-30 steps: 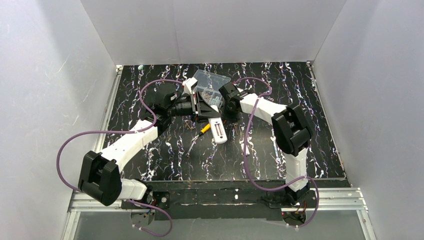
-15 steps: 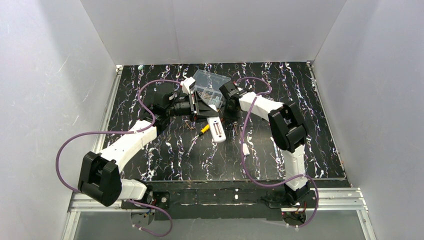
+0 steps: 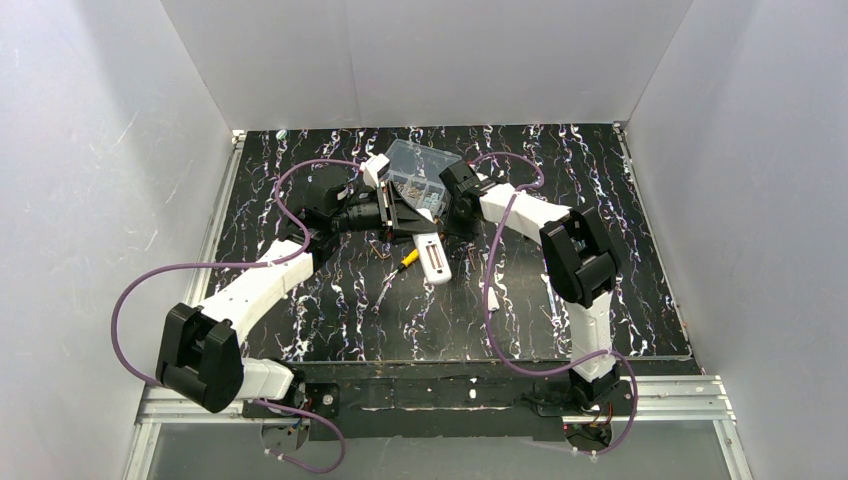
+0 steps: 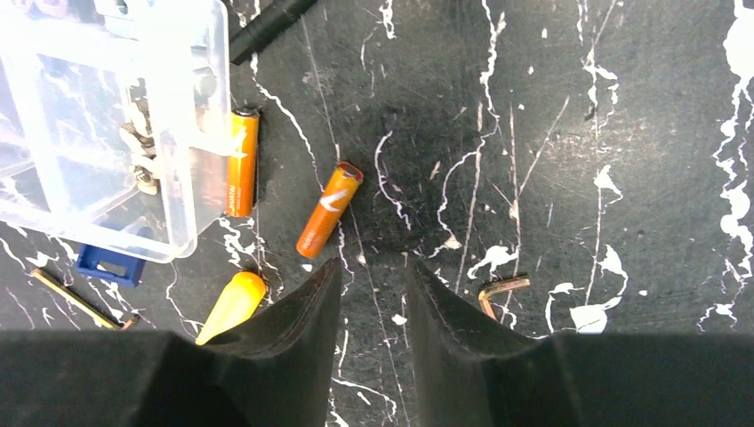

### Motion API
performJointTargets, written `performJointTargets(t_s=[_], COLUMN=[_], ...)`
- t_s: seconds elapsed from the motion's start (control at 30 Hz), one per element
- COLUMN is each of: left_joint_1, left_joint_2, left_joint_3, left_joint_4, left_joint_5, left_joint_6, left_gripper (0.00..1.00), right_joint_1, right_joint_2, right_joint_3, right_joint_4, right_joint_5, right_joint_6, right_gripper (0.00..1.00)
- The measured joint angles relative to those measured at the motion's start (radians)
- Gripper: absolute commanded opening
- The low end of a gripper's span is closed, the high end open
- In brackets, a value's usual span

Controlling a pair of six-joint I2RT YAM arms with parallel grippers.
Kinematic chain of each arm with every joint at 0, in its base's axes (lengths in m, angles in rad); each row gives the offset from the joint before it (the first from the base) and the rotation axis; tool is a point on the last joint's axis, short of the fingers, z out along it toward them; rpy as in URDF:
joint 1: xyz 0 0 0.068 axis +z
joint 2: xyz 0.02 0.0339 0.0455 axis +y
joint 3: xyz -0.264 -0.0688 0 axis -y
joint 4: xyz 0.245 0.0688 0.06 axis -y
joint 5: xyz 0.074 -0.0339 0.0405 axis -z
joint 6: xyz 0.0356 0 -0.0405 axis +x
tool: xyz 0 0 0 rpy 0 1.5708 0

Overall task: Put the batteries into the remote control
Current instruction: Pick up the battery from the center of the board.

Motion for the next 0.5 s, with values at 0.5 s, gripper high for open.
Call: performJointTargets(t_s=[0.5], left_joint_1=[0.001], left_joint_2=[0.0], left_joint_3=[0.0], left_joint_4=[-0.003], left_joint_5=[0.004], left_joint_6=[-0.002], left_gripper=[0.0], right_joint_1=[0.0], right_joint_2=[0.059], right_joint_3=[0.113], right_joint_4=[0.012], right_joint_5=[-0.023], right_joint_6=[0.016], right_gripper=[0.47])
